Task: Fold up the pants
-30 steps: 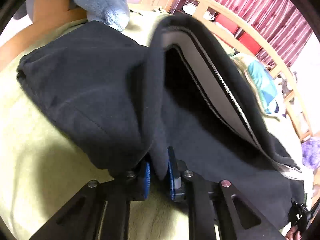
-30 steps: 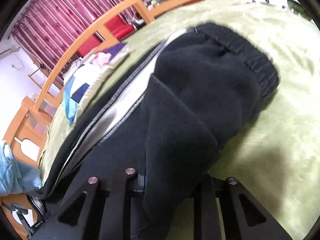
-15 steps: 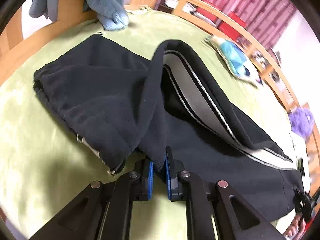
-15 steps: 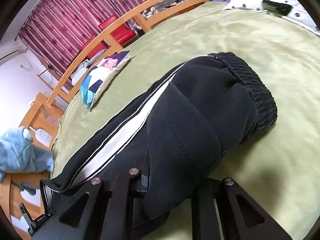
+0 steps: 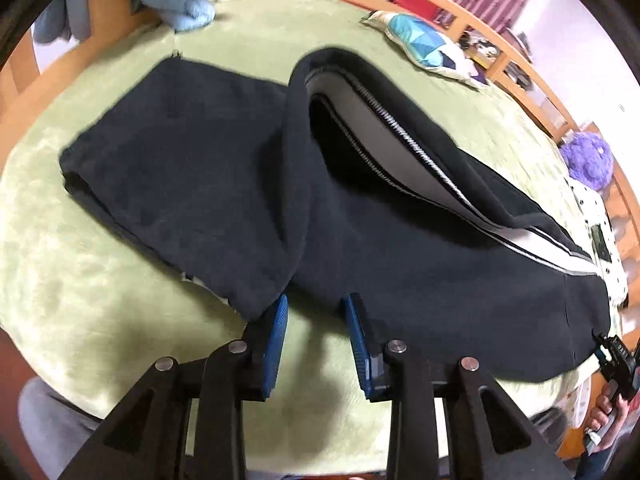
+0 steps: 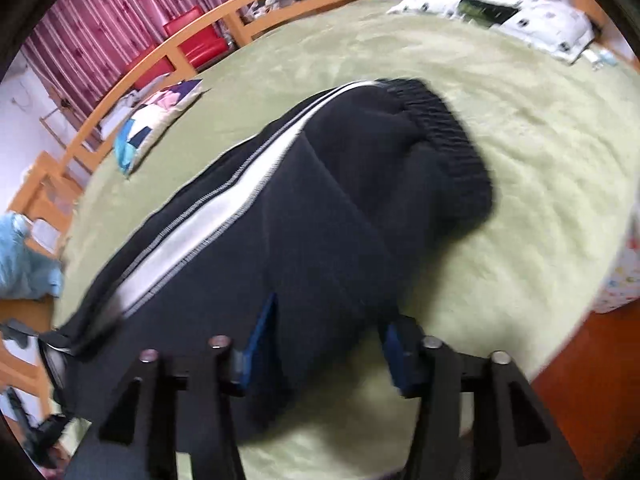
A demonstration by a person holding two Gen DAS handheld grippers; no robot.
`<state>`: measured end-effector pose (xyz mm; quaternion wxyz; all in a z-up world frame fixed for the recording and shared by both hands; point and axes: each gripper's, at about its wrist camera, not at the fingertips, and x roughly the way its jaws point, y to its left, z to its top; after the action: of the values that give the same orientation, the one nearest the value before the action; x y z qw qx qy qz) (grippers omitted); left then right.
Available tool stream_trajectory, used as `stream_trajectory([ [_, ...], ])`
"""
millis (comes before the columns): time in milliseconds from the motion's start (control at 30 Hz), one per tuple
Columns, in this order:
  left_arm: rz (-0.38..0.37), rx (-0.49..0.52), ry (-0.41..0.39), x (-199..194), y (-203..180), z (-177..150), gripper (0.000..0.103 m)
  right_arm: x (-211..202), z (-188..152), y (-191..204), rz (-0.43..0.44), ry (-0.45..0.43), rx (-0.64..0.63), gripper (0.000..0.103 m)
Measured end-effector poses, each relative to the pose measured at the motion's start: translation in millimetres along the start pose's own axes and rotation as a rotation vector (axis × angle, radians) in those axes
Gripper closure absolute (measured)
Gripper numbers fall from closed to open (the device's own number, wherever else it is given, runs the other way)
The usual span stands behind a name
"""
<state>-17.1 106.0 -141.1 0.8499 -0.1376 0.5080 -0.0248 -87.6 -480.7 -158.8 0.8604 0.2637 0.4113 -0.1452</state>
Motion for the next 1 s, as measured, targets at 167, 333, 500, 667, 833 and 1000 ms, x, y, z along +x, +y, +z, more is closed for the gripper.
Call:
stream_trajectory([
  [167,0.033,0.087,-0.059,-20,-6,1,0.074,-27,-11,1,-0.036,-0.021,-0.008,0.050],
  [333,0.050,0.114,-0.123,-35,-7,0,0.074,-41,-3,25,-0.062,-0.051,-0.042,0.050],
  [500,-0.021,0.099,-0.191,-46,12,-6,0.042,-40,3,53,-0.053,-0.056,-0.059,0.049],
  [667,-0.065,0.098,-0.195,-44,20,-7,0.042,-32,1,77,-0.004,-0.039,-0.062,0.049],
  [833,-0.067,0.125,-0.171,-27,15,0,0.041,-25,-6,97,0.008,-0.017,-0.098,0.049],
  [1000,0.056,0.165,-0.164,2,-1,10,0.041,-17,-11,103,0.007,0.009,-0.094,0.049],
])
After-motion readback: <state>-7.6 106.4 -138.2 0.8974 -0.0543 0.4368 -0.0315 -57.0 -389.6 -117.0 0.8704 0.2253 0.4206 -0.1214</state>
